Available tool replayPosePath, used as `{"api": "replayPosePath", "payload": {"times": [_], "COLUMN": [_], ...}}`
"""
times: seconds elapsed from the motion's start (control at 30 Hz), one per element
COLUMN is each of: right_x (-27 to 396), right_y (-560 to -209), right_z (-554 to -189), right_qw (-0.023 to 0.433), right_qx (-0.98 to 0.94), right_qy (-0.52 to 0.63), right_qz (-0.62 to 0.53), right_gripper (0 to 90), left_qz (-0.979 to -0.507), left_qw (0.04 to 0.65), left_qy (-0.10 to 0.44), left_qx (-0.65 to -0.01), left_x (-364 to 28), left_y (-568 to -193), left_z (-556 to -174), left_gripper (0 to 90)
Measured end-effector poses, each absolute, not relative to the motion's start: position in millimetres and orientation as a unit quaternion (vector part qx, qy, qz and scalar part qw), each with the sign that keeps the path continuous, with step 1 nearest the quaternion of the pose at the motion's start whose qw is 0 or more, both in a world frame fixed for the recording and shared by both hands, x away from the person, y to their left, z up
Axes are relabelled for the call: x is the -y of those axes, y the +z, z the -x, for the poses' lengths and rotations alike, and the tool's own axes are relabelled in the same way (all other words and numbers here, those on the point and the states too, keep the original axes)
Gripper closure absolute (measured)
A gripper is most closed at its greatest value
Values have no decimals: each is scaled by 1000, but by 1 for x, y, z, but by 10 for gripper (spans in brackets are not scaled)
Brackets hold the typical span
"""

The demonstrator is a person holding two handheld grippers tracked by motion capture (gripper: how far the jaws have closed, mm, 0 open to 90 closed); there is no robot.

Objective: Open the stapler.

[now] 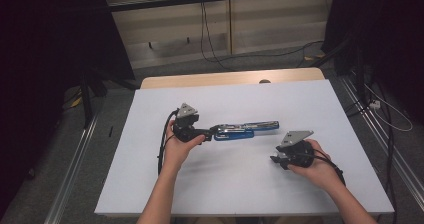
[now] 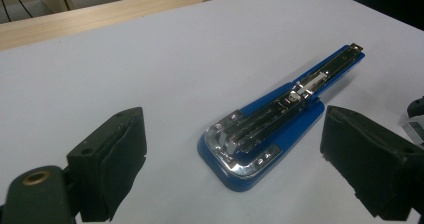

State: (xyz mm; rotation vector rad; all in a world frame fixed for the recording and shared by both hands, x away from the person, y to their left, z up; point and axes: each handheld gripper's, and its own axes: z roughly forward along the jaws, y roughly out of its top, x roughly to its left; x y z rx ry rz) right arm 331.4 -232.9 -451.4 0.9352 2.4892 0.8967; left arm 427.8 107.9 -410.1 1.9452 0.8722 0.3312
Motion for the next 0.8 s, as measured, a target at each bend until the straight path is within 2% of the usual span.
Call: {"api": "replayPosePath", "payload": {"times": [0.43, 0.6, 0.8], "right_x": [247, 257, 241], "right_y": [-449, -447, -453], "right_z": [-327, -322, -312], "right_qw": [192, 197, 179], "right_qx": [-869, -836, -806], "right_qy": [292, 318, 339], "right_qz": [-350, -402, -452], "right_gripper": [584, 559, 542], "left_qz": [-794, -794, -794], "left_qw": [471, 473, 473], "left_qy": [138, 140, 140], "left_qx": [-359, -355, -354], "left_x": [-114, -112, -112], "left_y": [-407, -408, -407], "left_z": [-425, -426, -425], "left_gripper": [114, 121, 122]}}
